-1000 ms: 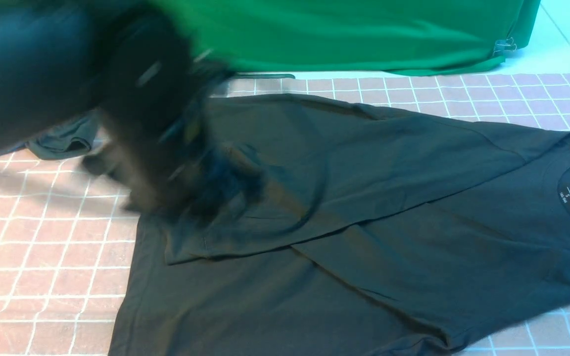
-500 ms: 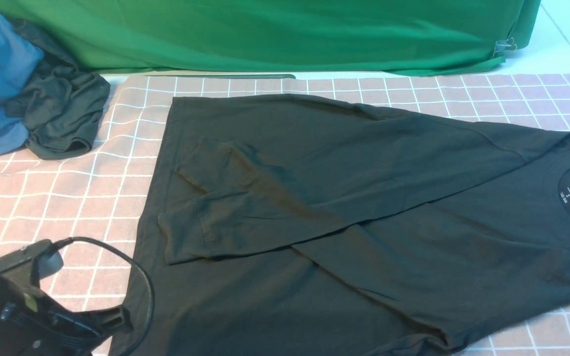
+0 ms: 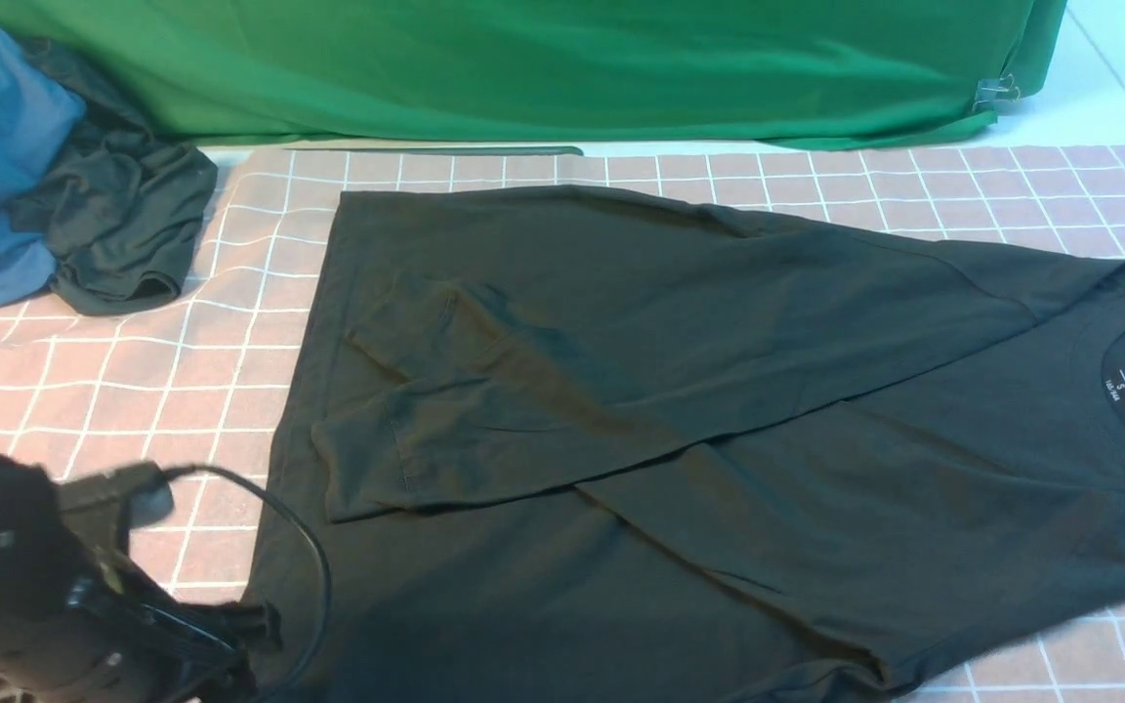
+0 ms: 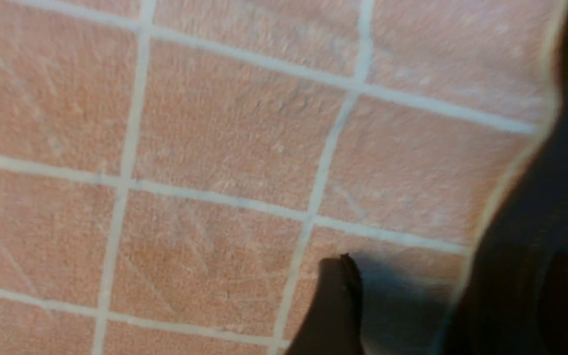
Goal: Fold a long-sleeved shirt over a pink coffee tablecloth.
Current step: 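Grasp the near edge of the shirt at its hem and shoulder corners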
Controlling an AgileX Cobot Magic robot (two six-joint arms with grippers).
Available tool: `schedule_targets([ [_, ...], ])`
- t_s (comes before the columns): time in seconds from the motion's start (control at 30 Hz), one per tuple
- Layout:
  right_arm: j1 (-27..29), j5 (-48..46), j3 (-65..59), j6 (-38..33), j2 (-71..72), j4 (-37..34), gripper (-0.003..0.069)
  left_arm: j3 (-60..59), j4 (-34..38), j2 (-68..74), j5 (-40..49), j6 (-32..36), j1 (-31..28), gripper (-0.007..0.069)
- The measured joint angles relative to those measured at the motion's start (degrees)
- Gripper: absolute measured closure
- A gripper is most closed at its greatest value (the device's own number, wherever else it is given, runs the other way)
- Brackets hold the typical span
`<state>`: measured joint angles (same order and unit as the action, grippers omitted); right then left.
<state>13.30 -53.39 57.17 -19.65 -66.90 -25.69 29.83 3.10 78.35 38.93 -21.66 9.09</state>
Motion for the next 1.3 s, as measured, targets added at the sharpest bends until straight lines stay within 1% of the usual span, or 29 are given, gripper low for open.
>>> schedule_targets([
  [0.1,0.0,-0.2,0.0,-0.1,0.0,-0.2,0.062,0.7,0.6,2.4,1.0,2.0,0.0,0.0095],
  [0.13,0.0,-0.2,0.0,-0.1,0.0,-0.2,0.062,0.8,0.7,3.1,1.5,2.9,0.0,0.0118],
  [0.17,0.0,-0.3,0.0,-0.1,0.1,-0.2,0.062,1.1,0.6,3.5,2.1,3.5,-0.1,0.0158],
  [0.2,0.0,-0.3,0.0,-0.1,0.1,-0.2,0.062,1.2,0.6,3.6,2.4,3.7,-0.1,0.0174],
  [0.23,0.0,-0.3,0.0,-0.1,0.1,-0.2,0.062,1.4,0.6,3.8,2.6,4.2,-0.1,0.0237],
  [0.27,0.0,-0.3,0.0,-0.1,0.1,-0.2,0.0619,1.7,1.2,3.8,2.9,4.3,-0.1,0.0328],
  [0.33,0.0,-0.3,0.0,-0.1,0.1,-0.2,0.0617,2.4,2.7,3.7,3.5,4.8,-0.2,0.048],
  [0.47,0.0,-0.3,0.0,-0.1,0.1,-0.2,0.0615,3.1,4.0,2.6,4.6,6.0,-0.1,0.0595],
  [0.7,0.0,-1.4,0.0,-0.1,0.1,-0.1,0.0613,3.7,3.6,-3.9,9.4,6.0,-0.1,0.0599],
  [0.87,0.0,-8.3,-0.6,0.3,0.1,1.5,0.0613,4.0,-0.7,-10.6,12.6,5.2,-0.1,0.0599],
  [0.9,0.0,-8.5,-0.7,0.4,0.1,1.6,0.0611,4.0,-0.7,-10.8,12.7,5.1,-0.1,0.0599],
  [0.97,0.0,-9.8,-3.5,1.7,0.2,1.7,0.0585,4.0,-2.5,-12.7,13.6,4.4,-0.1,0.0599],
  [1.03,0.0,-9.1,-6.4,2.0,0.2,1.7,0.0542,4.0,-3.8,-13.8,13.9,3.8,-0.1,0.0599],
  [1.1,-0.3,-6.7,-10.4,2.3,0.2,1.7,0.0464,4.0,-4.4,-14.4,14.4,3.2,-0.1,0.0599],
  [1.17,-1.6,-2.7,-15.0,2.6,-0.1,2.0,0.0353,4.0,-4.4,-14.6,14.4,3.0,-0.1,0.0599],
  [1.2,-2.8,-0.3,-17.5,2.9,-0.5,2.0,0.0285,4.0,-4.4,-14.7,14.1,2.8,-0.1,0.0599],
  [1.23,-4.0,1.9,-19.4,3.3,-1.3,2.0,0.0235,4.0,-4.3,-14.7,13.8,2.6,-0.1,0.0599],
  [1.27,-4.8,3.1,-20.3,3.5,-1.8,2.0,0.0209,4.0,-4.3,-14.7,13.7,2.6,-0.1,0.0599],
  [1.3,-6.3,5.8,-21.9,4.4,-3.5,2.0,0.0166,4.0,-4.2,-14.7,13.1,2.6,-0.1,0.0599],
])
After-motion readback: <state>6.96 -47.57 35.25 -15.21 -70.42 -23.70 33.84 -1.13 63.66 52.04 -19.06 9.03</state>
